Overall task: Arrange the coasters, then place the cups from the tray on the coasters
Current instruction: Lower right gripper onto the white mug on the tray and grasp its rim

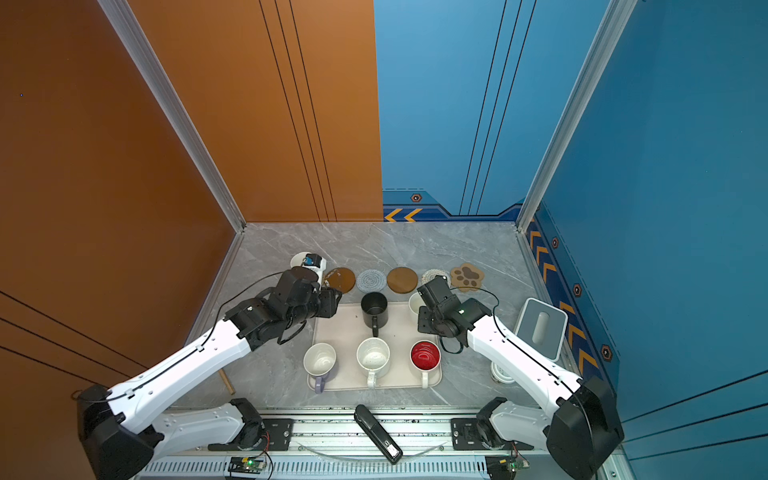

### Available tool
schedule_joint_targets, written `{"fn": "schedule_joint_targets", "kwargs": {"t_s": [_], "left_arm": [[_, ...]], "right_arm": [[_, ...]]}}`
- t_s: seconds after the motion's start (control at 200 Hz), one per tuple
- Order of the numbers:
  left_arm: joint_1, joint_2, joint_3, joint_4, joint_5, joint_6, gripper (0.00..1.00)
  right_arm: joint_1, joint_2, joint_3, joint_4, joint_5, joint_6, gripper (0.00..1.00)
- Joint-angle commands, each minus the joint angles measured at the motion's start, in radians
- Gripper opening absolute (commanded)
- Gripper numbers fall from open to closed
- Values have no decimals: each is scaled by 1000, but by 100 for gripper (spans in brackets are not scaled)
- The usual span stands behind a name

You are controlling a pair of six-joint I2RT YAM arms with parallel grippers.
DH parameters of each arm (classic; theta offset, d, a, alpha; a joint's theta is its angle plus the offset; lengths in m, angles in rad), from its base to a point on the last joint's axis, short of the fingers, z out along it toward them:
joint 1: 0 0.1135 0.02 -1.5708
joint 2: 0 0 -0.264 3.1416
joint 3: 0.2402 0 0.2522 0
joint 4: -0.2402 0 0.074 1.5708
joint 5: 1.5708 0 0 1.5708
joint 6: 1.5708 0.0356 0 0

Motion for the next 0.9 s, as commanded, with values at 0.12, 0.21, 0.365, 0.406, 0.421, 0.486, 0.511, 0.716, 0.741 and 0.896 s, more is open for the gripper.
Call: {"fn": "schedule_joint_targets", "kwargs": {"t_s": [0.12, 0.21, 0.365, 0.406, 0.421, 0.486, 0.511, 0.716, 0.741, 0.896], "left_arm": [[-10, -56, -54, 43, -39, -1, 51], [-9, -56, -55, 43, -39, 1, 52], [-10, -46, -55, 48, -41, 4, 52], [-10, -44, -56, 49, -41, 5, 52], [-11, -42, -56, 49, -39, 6, 52], [-10, -38, -55, 53, -38, 7, 52], [-10, -36, -56, 54, -35, 9, 52], [-8, -34, -53, 65, -28, 25, 52], [-8, -36, -54, 65, -29, 26, 53], [-9, -38, -59, 65, -33, 33, 53]], "right_arm": [[14, 27, -12, -17, 39, 33, 46], [19, 48, -13, -10, 37, 37, 46], [25, 95, -6, 4, 29, 35, 44], [24, 107, -2, 7, 31, 33, 44], [25, 112, -1, 8, 31, 33, 43], [25, 130, 1, 15, 33, 29, 43], [24, 136, 4, 18, 32, 27, 42], [25, 204, 36, 27, 32, 15, 40], [25, 209, 40, 27, 35, 14, 39], [25, 220, 48, 42, 61, 16, 36]]}}
